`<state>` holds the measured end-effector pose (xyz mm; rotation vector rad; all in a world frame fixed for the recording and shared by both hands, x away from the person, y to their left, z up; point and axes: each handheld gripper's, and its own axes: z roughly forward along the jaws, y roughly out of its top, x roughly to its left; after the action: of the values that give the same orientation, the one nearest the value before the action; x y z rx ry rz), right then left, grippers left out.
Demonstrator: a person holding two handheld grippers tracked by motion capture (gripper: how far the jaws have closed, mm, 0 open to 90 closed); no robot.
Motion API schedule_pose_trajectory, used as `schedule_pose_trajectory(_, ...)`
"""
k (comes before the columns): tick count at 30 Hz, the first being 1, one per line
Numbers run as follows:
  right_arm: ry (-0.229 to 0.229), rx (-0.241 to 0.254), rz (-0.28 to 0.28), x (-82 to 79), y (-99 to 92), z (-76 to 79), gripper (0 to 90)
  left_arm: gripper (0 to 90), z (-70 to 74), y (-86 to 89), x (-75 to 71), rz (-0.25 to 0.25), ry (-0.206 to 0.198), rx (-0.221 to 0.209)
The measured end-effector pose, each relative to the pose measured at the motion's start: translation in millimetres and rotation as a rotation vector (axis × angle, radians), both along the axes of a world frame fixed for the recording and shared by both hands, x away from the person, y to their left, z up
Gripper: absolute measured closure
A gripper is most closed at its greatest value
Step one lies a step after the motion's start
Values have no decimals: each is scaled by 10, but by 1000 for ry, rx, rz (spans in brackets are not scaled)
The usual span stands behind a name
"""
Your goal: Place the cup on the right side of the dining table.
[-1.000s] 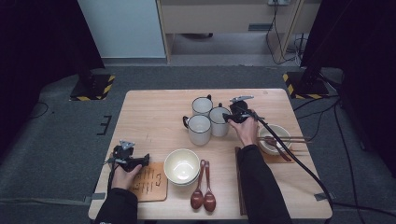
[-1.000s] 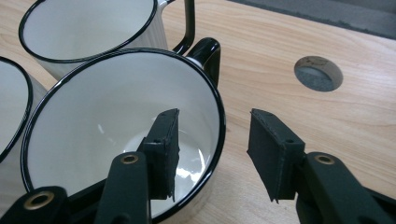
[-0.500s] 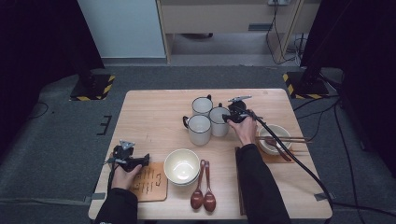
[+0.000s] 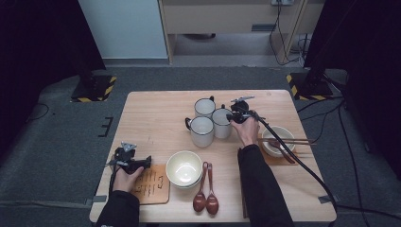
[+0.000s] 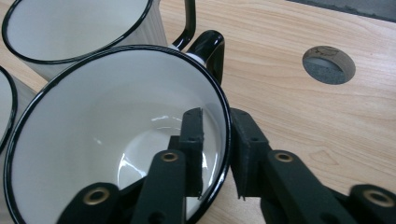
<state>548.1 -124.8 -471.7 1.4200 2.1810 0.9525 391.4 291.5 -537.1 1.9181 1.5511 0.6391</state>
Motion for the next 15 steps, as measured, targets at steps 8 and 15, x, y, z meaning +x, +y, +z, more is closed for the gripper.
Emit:
schedule_pose_trajectory(8,6,-50,5,5,43,23,794,2,0,0,0,0,0,0)
schedule_pose_trajectory(15,17,-58,10,17,45,37,798,2,0,0,0,0,0,0)
